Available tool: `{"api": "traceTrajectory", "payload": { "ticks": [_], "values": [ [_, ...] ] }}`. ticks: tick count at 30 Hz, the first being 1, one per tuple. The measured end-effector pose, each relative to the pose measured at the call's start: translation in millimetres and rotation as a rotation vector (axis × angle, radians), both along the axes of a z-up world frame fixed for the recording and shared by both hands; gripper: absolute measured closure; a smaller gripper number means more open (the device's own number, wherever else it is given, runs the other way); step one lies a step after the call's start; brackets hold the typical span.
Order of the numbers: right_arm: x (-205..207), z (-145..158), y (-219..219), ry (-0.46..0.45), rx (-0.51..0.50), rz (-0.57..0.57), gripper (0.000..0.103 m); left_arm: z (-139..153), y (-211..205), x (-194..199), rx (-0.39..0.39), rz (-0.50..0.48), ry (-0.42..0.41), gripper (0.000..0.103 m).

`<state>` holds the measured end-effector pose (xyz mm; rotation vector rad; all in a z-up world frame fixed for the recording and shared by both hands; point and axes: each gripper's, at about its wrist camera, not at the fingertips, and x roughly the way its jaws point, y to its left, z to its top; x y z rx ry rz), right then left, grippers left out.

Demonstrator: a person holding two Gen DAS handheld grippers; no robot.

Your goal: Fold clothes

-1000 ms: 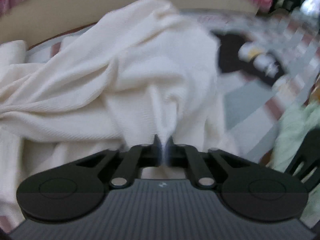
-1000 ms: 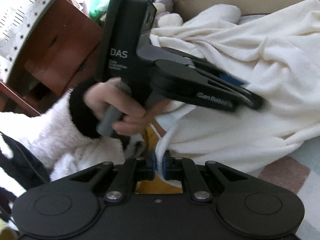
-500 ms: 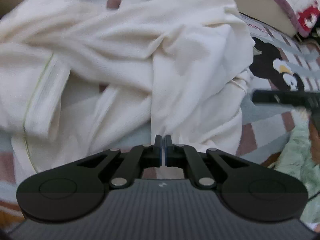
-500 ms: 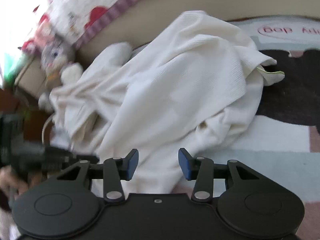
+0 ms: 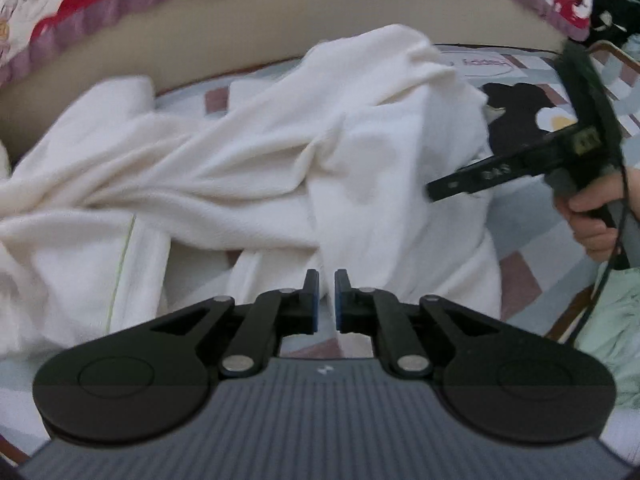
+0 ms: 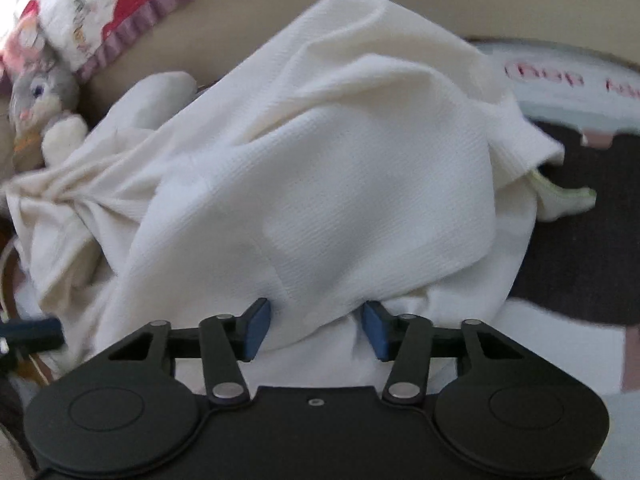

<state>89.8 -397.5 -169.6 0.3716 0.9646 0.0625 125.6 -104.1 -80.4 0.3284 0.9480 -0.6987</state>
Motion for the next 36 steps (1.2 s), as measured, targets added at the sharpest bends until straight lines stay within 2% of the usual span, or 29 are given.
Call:
{"api": "traceTrajectory", "payload": {
  "ticks": [1,2,3,5,8,9,11,13,14,15,16,17,18,20,21,23,25,30,32,36],
  "values": [
    [-2.1,1.1,1.4,0.0,-0.03,0.014,0.091,-1.8,3.5,4.6,-0.015,0.013,0.025,0.096],
    [-4.1,2.2,2.8,0.0,-0.061,0.028,0.095,-3.0,4.6,7.2,-0.03,0.02,0.04,0.096],
    [-7.0,4.0,3.1,-0.006,-0.075,0.035,0.097,-3.5,4.1,8.2,-0.043,0.02,0.045,0.096],
    [-16.9,11.1,-1.9,-0.05,-0.024,0.019,0.098,-3.4,0.9,8.0,-0.065,0.011,0.041,0.095],
    [-28.5,19.4,-6.4,-0.091,0.05,0.006,0.098,-1.4,-4.3,4.1,-0.099,-0.011,0.035,0.085],
    [-29.0,19.3,-7.4,-0.082,0.057,0.006,0.092,-0.7,-5.6,3.2,-0.112,-0.016,0.037,0.081],
    [-27.1,14.0,-13.6,-0.049,0.085,-0.015,0.087,-0.9,-8.9,3.6,-0.129,-0.018,0.031,0.079],
    [-21.0,4.4,-16.9,-0.018,0.133,-0.048,0.065,-3.4,-11.5,4.7,-0.128,-0.012,0.017,0.068],
    [-17.0,2.3,-14.9,-0.01,0.129,-0.042,0.043,-8.4,-14.2,6.5,-0.095,-0.003,0.007,0.056],
    [-12.9,0.1,-12.9,-0.002,0.124,-0.036,0.038,-16.3,-18.3,8.3,-0.031,0.01,-0.016,0.058],
    [-8.9,-2.0,-10.9,0.006,0.12,-0.03,0.038,-23.8,-21.6,9.6,0.028,0.02,-0.043,0.059],
    [-4.8,-3.0,-7.4,0.011,0.103,-0.018,0.038,-28.4,-22.9,11.1,0.053,0.019,-0.052,0.059],
    [-0.6,-1.3,0.1,0.007,0.059,0.008,0.039,-31.4,-23.1,13.0,0.06,0.017,-0.048,0.059],
    [5.3,1.2,10.7,0.002,-0.018,0.037,0.071,-31.3,-20.9,16.8,0.029,0.027,-0.032,0.059],
    [6.1,2.7,13.4,-0.002,-0.039,0.04,0.093,-28.5,-19.8,16.7,0.006,0.028,-0.034,0.059],
    [-1.2,9.4,12.2,-0.028,-0.011,0.013,0.093,-22.4,-19.1,13.9,-0.025,0.02,-0.06,0.059],
    [-18.8,20.5,12.9,-0.098,0.044,0.001,0.093,-16.3,-18.7,10.3,-0.057,0.006,-0.082,0.058],
    [-56.2,52.2,10.0,-0.193,0.169,-0.005,0.096,-0.3,-25.3,-6.0,-0.176,-0.116,-0.096,0.056],
    [-64.3,64.5,11.5,-0.226,0.174,0.031,0.099,3.7,-32.6,-15.4,-0.192,-0.166,-0.134,0.055],
    [-64.2,81.6,22.2,-0.251,0.165,0.09,0.101,-3.6,-53.2,-23.0,-0.191,-0.224,-0.19,0.044]
  ]
}}
